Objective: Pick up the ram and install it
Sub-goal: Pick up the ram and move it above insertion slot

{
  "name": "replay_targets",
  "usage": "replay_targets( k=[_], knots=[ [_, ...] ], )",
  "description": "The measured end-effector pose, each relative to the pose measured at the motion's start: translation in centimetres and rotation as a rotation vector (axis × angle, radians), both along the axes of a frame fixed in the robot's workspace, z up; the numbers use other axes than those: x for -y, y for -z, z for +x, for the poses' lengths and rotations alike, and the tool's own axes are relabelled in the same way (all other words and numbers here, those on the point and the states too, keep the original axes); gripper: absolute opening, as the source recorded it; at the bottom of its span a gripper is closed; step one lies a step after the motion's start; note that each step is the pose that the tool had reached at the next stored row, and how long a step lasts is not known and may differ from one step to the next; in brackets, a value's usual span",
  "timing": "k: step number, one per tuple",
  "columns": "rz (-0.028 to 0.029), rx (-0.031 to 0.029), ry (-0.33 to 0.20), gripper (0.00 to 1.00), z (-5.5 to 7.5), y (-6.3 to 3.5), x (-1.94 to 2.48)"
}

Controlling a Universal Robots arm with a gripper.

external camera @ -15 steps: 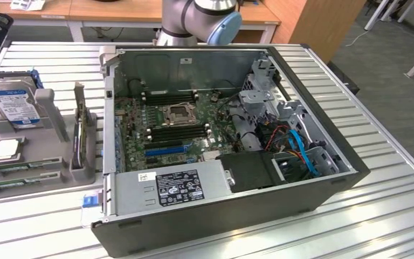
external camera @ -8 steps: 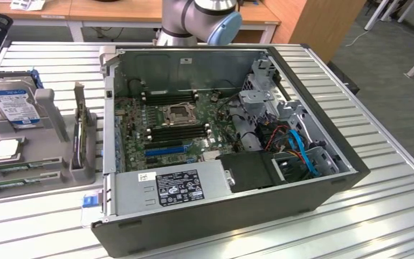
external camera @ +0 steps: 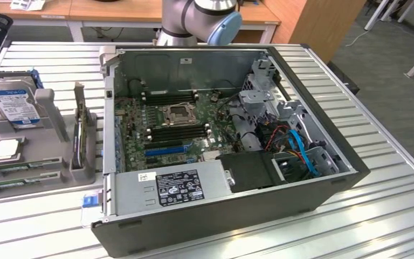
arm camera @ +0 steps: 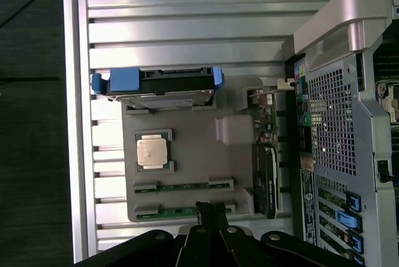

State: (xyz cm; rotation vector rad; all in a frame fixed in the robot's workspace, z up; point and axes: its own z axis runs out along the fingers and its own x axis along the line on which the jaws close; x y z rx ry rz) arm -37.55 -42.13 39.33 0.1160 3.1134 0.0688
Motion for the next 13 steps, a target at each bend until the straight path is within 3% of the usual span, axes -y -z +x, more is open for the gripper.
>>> replay_targets(
  k=[6, 13],
  knots=[
    [0.0000, -0.0001, -0.020, 0.10, -0.01, 0.00, 0.00],
    [0.0000, 0.0000, -0.087, 0.10, 0.00, 0.00, 0.00]
  ],
)
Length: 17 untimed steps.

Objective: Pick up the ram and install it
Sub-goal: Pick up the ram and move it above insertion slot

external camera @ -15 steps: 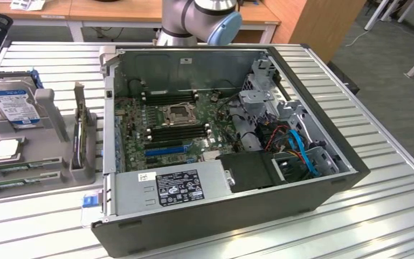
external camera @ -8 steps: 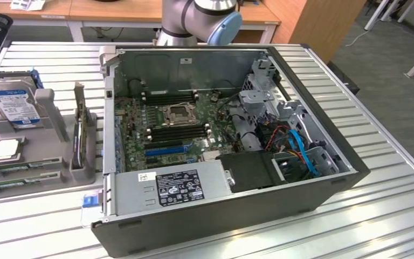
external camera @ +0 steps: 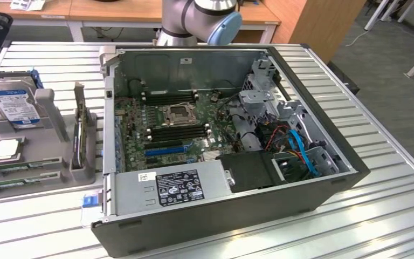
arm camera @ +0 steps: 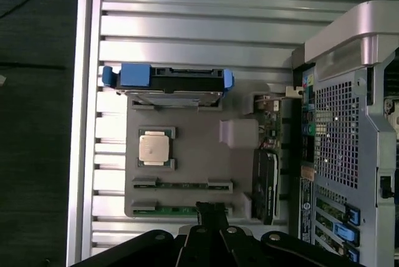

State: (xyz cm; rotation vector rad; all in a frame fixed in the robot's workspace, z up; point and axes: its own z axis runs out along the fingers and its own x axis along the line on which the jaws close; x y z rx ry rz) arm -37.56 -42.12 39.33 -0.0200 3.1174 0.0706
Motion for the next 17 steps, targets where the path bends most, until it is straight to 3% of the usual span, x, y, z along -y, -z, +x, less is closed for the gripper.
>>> replay_targets(
  k=[17],
  knots=[
    [0.0000, 0.0000, -0.225, 0.10, 0.00, 0.01, 0.00]
  ],
)
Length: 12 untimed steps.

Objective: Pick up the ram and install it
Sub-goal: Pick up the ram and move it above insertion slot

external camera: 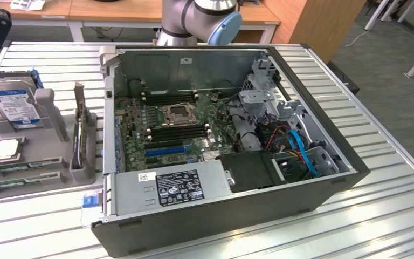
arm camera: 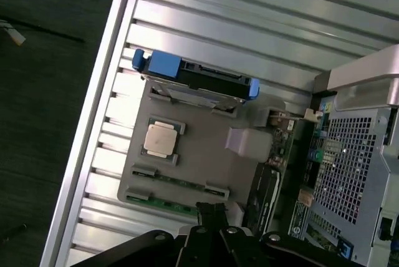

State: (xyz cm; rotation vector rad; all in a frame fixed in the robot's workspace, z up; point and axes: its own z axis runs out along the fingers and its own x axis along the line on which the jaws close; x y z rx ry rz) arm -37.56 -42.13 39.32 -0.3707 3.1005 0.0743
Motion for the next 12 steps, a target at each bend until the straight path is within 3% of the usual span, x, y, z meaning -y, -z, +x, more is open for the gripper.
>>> replay_targets(
  k=[12],
  knots=[
    [0.0000, 0.0000, -0.188, 0.10, 0.00, 0.02, 0.00]
  ],
)
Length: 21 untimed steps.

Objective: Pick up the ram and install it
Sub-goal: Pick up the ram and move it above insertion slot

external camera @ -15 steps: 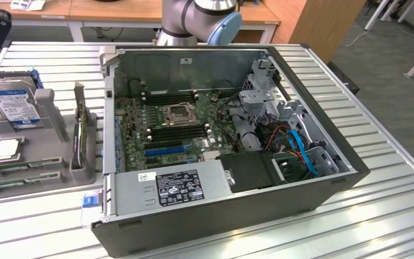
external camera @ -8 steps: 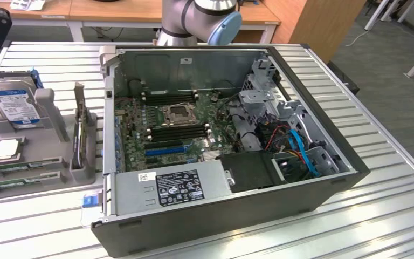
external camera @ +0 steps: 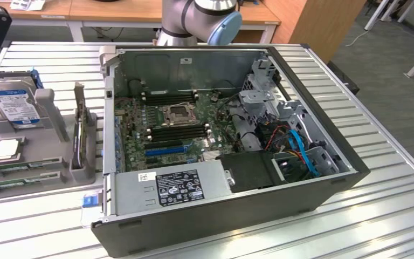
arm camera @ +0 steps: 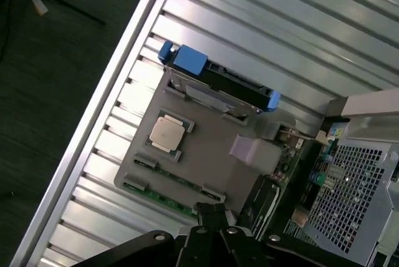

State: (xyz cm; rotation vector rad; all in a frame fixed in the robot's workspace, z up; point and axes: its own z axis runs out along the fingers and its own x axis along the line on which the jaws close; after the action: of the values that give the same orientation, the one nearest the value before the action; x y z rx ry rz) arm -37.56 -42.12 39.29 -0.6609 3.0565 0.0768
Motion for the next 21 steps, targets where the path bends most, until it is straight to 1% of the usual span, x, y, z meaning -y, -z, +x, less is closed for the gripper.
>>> replay_targets(
  k=[21],
  knots=[
    [-0.0001, 0.0000, -0.359, 0.10, 0.00, 0.05, 0.00]
  ],
)
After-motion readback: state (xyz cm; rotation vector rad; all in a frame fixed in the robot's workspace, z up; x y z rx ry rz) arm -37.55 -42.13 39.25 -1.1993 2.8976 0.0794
